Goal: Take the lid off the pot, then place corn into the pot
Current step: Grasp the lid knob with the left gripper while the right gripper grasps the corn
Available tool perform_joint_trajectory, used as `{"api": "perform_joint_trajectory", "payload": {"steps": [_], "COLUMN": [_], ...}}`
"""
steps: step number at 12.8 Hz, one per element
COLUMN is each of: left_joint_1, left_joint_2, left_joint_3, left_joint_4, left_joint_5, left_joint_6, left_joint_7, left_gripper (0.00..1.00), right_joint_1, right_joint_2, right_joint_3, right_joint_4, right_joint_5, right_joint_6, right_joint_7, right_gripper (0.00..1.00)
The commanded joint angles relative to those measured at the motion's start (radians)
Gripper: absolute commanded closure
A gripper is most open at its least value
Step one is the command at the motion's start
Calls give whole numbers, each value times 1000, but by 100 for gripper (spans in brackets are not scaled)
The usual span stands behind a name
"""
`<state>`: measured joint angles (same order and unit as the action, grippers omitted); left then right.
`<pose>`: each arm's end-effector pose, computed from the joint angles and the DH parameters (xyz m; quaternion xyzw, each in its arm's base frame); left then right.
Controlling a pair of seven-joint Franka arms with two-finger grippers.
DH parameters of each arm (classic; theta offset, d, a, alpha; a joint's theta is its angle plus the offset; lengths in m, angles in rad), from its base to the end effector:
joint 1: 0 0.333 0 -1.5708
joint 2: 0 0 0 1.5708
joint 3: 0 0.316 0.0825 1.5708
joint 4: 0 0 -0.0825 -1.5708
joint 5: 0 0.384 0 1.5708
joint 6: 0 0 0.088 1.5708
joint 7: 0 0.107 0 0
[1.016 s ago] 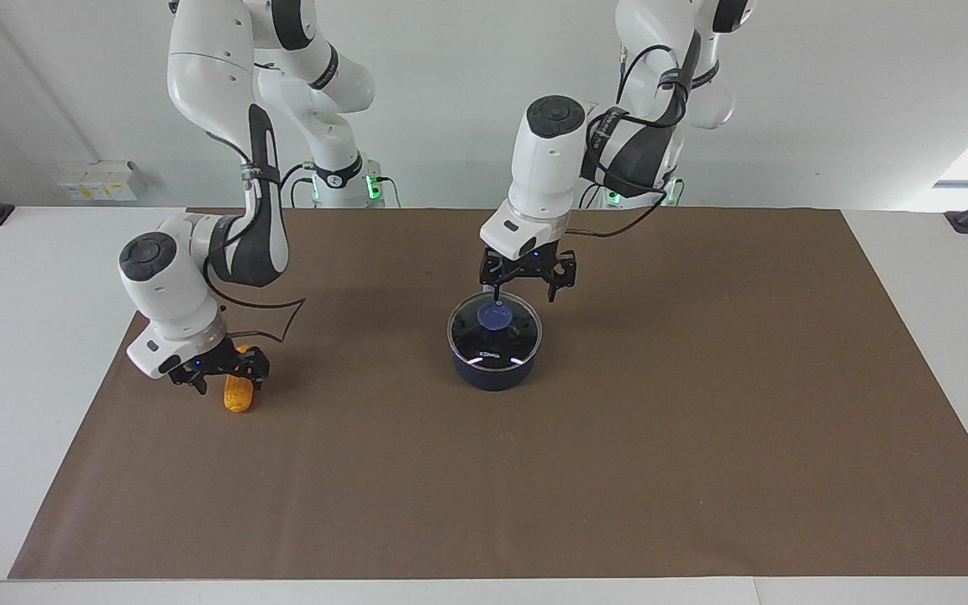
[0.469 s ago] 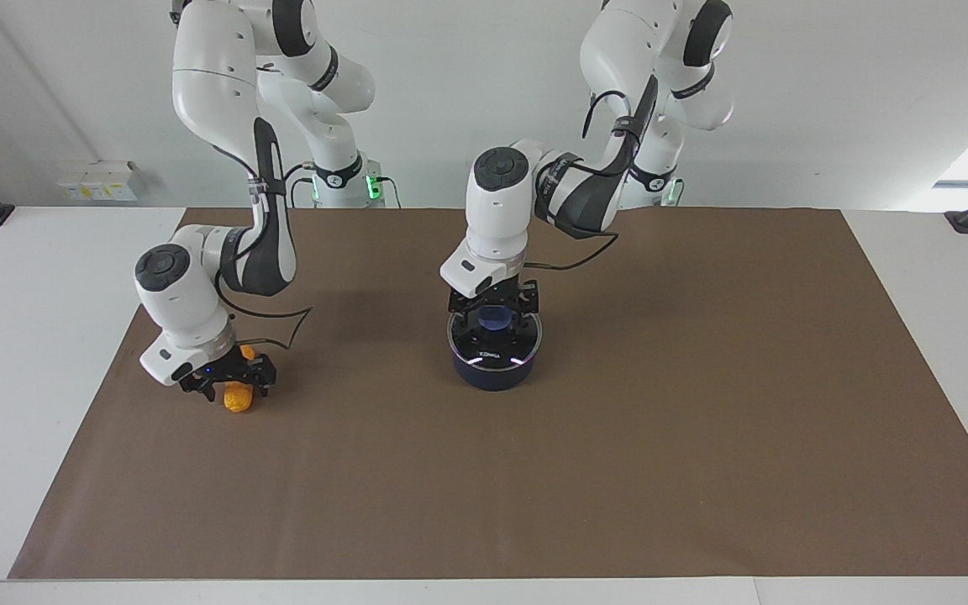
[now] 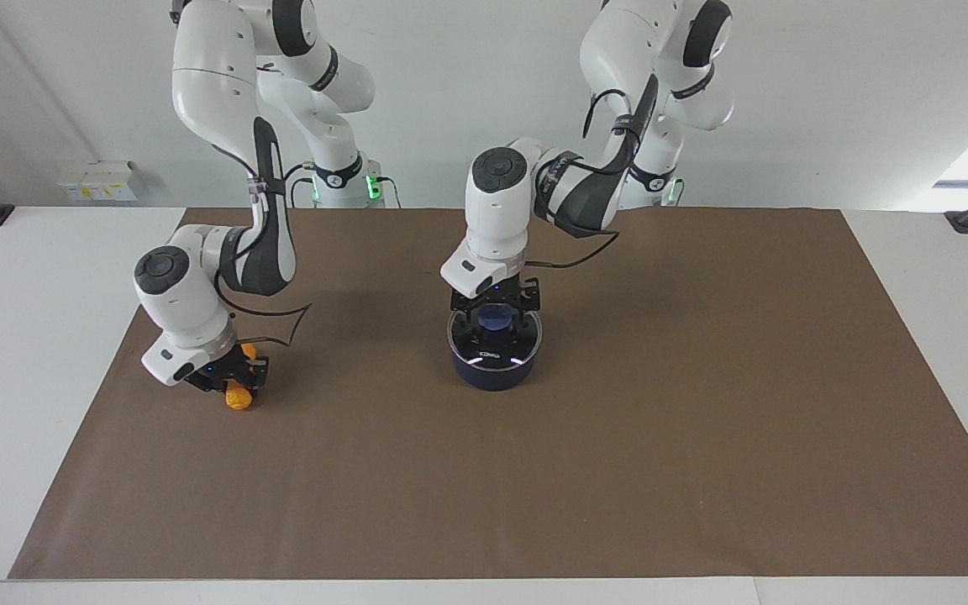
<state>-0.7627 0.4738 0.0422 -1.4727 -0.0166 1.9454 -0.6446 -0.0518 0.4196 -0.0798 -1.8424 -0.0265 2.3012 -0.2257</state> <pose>0.5169 -0.4615 0.4055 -0.9993 0.0372 -0.0009 0.0017 0.6395 -0.0817 0.3041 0.9977 0.0594 0.0152 0.0294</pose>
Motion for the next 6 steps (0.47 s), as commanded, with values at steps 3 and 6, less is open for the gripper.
{"api": "perform_joint_trajectory", "payload": {"steps": [3,6], "left_joint_1": [-13,-15], "left_joint_2": [5,-6], "left_joint_3": [13,15], "left_joint_4": [20,22], "left_joint_5": [17,15], "left_joint_6": [-32,-37], "left_joint_7": [-15,-15], "left_gripper": [100,100], "right_joint_1": [-19,-17], "right_joint_2": [-83,-163], "right_joint_3": [3,3], "right_joint_4": [48,54], "right_joint_5": [5,5], "right_joint_6": [-95,-189], "right_joint_7": [-20,-17], "right_gripper": [100,100]}}
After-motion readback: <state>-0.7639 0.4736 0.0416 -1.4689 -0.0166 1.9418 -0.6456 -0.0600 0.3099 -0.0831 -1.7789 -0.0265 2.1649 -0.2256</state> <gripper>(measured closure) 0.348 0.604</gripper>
